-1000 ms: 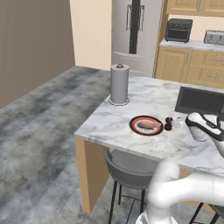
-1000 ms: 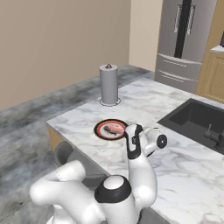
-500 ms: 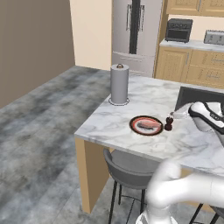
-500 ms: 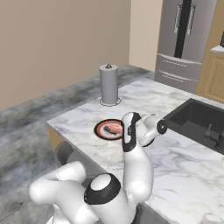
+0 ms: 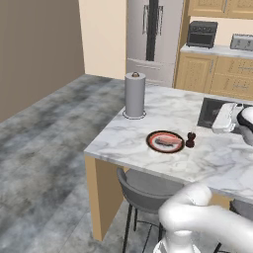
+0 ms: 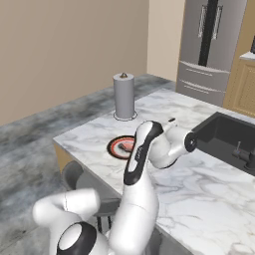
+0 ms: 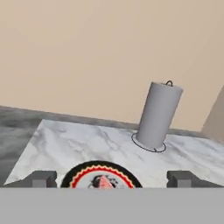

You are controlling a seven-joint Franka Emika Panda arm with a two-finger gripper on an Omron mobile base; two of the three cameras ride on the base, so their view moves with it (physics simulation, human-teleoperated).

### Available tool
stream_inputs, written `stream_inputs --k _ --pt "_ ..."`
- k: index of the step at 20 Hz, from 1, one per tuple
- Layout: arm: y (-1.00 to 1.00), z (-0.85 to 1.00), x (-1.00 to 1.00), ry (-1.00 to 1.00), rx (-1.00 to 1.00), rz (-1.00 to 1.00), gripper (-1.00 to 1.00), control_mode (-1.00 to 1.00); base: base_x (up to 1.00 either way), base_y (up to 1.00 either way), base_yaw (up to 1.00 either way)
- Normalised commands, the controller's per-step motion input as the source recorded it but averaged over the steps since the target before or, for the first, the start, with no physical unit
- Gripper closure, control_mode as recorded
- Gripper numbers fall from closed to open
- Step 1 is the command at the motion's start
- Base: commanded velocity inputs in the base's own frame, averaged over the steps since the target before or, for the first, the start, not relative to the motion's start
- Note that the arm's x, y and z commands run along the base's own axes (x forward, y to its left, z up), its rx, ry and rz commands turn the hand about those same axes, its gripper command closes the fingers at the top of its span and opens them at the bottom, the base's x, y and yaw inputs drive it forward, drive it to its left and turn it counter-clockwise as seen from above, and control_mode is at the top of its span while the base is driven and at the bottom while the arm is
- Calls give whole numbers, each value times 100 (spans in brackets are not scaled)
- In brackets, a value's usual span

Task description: Retrieve the shaker from the cabinet and place it next the steak on a plate on the dining table.

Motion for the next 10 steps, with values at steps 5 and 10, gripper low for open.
stream_inputs --k 5,10 --pt "49 32 -96 -16 -26 16 -100 -100 0 0 0" --pt "44 13 -74 -1 -23 6 -100 -100 0 0 0"
